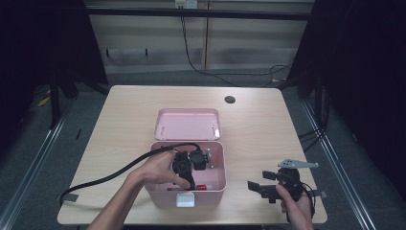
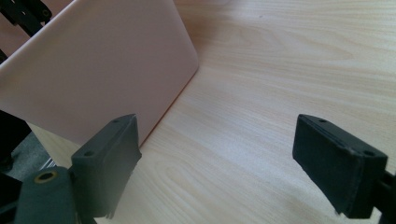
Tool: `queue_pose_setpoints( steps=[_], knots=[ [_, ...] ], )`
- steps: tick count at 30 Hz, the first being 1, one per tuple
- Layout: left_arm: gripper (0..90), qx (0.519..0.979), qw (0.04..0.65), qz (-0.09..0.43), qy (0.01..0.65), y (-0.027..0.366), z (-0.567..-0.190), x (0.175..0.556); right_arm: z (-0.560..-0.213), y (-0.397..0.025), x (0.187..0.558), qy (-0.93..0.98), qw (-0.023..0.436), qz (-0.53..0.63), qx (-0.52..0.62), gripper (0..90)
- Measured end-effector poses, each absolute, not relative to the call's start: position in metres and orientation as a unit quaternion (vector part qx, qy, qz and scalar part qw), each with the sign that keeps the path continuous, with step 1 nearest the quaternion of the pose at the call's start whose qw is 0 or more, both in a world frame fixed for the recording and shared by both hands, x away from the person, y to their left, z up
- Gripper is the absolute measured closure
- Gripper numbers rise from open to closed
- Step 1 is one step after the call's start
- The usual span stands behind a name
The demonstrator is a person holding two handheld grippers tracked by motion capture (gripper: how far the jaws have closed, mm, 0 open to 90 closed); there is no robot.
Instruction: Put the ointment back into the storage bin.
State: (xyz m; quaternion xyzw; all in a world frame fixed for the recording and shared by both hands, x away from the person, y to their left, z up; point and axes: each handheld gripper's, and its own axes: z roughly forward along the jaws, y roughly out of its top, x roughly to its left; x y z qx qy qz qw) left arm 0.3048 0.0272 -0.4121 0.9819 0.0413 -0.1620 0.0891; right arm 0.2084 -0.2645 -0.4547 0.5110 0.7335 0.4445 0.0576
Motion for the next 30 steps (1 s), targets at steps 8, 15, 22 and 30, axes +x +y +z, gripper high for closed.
queue_pose_setpoints(
  steps=[8, 15, 22, 30],
  knots=[
    [70.8, 0.980, 0.086, -0.168, 0.055, 0.033, -0.424, 0.311, -0.455, -0.265, 0.208, 0.733, 0.058, 0.445, 0.511, 14.2],
    [70.8, 0.979, 0.086, -0.176, 0.054, 0.037, -0.430, 0.312, -0.455, -0.264, 0.209, 0.734, 0.057, 0.443, 0.512, 14.2],
    [70.8, 0.979, 0.083, -0.180, 0.056, 0.034, -0.436, 0.312, -0.455, -0.264, 0.209, 0.734, 0.057, 0.444, 0.511, 14.2],
    [70.7, 0.981, 0.072, -0.178, 0.043, 0.030, -0.441, 0.311, -0.455, -0.264, 0.209, 0.733, 0.057, 0.444, 0.512, 14.2]
  ],
)
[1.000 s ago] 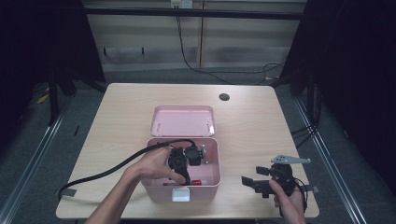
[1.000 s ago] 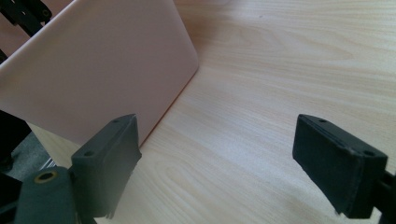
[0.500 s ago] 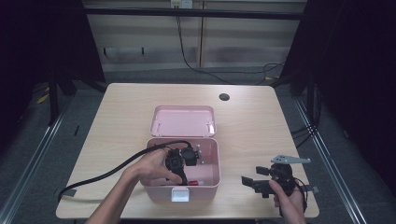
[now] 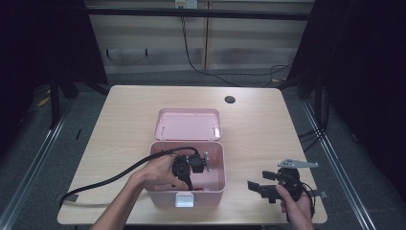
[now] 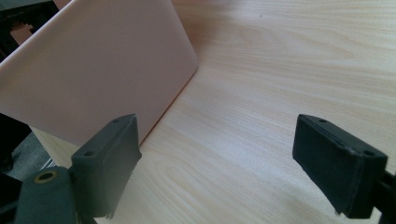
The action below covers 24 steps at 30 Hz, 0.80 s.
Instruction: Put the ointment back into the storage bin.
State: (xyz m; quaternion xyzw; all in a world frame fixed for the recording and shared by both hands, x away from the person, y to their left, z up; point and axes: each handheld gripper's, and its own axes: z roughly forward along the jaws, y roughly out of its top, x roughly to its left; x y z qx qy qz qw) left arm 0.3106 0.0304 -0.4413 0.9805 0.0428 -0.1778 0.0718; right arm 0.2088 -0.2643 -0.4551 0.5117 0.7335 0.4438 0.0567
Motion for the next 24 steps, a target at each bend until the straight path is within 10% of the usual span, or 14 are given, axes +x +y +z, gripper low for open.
queue_pose_setpoints(
  steps=[24],
  knots=[
    [68.7, 0.979, 0.055, -0.186, 0.063, 0.0269, -0.4467, 0.3119, -0.4555, -0.2642, 0.2091, 0.734, 0.056, 0.443, 0.511, 14.2]
  ],
)
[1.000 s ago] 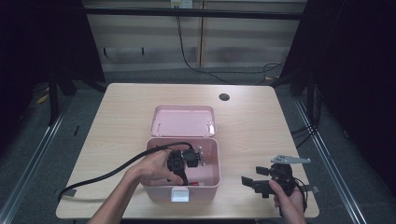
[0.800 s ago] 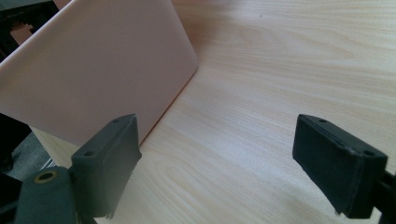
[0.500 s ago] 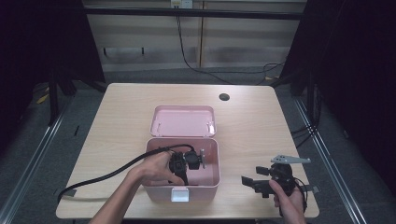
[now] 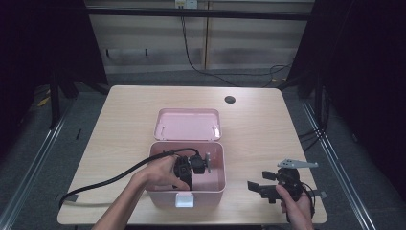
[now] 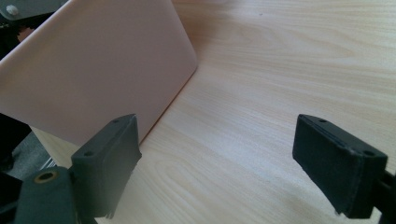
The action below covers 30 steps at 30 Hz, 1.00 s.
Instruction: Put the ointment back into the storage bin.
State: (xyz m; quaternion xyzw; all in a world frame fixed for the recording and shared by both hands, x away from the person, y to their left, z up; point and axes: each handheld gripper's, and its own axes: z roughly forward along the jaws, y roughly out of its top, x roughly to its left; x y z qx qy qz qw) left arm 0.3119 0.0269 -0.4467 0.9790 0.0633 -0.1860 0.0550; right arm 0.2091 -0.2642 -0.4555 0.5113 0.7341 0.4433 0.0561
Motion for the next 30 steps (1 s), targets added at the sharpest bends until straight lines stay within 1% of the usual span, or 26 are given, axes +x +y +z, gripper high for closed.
queue_pose_setpoints(
  steps=[3, 4, 11, 12, 23, 30],
  knots=[
    [67.5, 0.979, 0.064, -0.182, 0.066, 0.027, -0.445, 0.312, -0.455, -0.264, 0.209, 0.734, 0.056, 0.443, 0.512, 14.2],
    [65.3, 0.979, 0.071, -0.177, 0.072, 0.028, -0.442, 0.313, -0.455, -0.264, 0.209, 0.734, 0.056, 0.443, 0.512, 14.2],
    [60.1, 0.978, 0.095, -0.168, 0.085, 0.032, -0.431, 0.313, -0.455, -0.264, 0.209, 0.734, 0.057, 0.443, 0.511, 14.2],
    [59.9, 0.976, 0.107, -0.165, 0.092, 0.033, -0.428, 0.314, -0.455, -0.264, 0.209, 0.734, 0.057, 0.443, 0.511, 14.2],
    [57.6, 0.973, 0.135, -0.158, 0.104, 0.041, -0.412, 0.314, -0.455, -0.264, 0.209, 0.734, 0.057, 0.443, 0.511, 14.2],
    [55.1, 0.971, 0.161, -0.150, 0.096, 0.047, -0.399, 0.314, -0.455, -0.264, 0.209, 0.735, 0.057, 0.443, 0.511, 14.2]
  ],
)
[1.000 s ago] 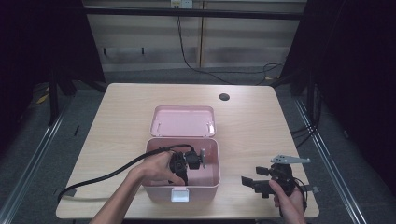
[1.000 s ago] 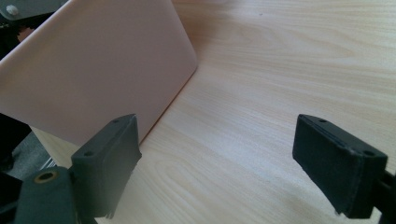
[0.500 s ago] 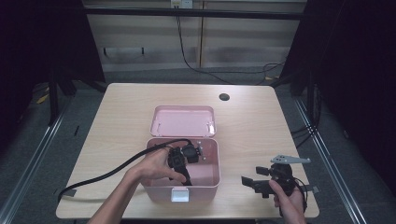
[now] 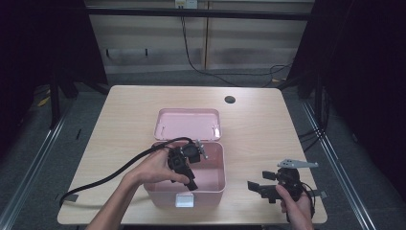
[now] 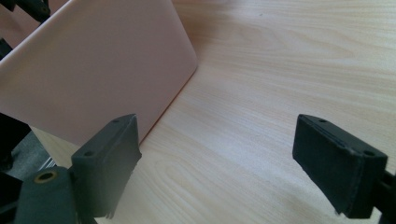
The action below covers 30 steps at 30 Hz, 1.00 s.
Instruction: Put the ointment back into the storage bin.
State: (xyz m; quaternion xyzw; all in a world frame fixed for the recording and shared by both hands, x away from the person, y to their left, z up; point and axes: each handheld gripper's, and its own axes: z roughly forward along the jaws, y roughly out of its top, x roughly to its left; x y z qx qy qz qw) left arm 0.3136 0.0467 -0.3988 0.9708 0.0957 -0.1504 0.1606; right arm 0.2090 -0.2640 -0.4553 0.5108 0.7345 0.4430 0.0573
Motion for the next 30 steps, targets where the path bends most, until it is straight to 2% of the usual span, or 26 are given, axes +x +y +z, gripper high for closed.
queue_pose_setpoints(
  steps=[9, 13, 21, 30],
  knots=[
    [55.2, 0.970, 0.178, -0.133, 0.099, 0.056, -0.383, 0.310, -0.455, -0.264, 0.209, 0.734, 0.056, 0.443, 0.511, 14.2],
    [49.0, 0.970, 0.181, -0.129, 0.101, 0.058, -0.378, 0.309, -0.455, -0.264, 0.209, 0.734, 0.056, 0.443, 0.511, 14.2],
    [48.5, 0.968, 0.195, -0.121, 0.103, 0.068, -0.364, 0.306, -0.455, -0.264, 0.209, 0.734, 0.056, 0.443, 0.513, 14.2],
    [47.9, 0.969, 0.212, -0.085, 0.095, 0.085, -0.344, 0.301, -0.455, -0.264, 0.209, 0.734, 0.057, 0.442, 0.512, 14.2]
  ],
)
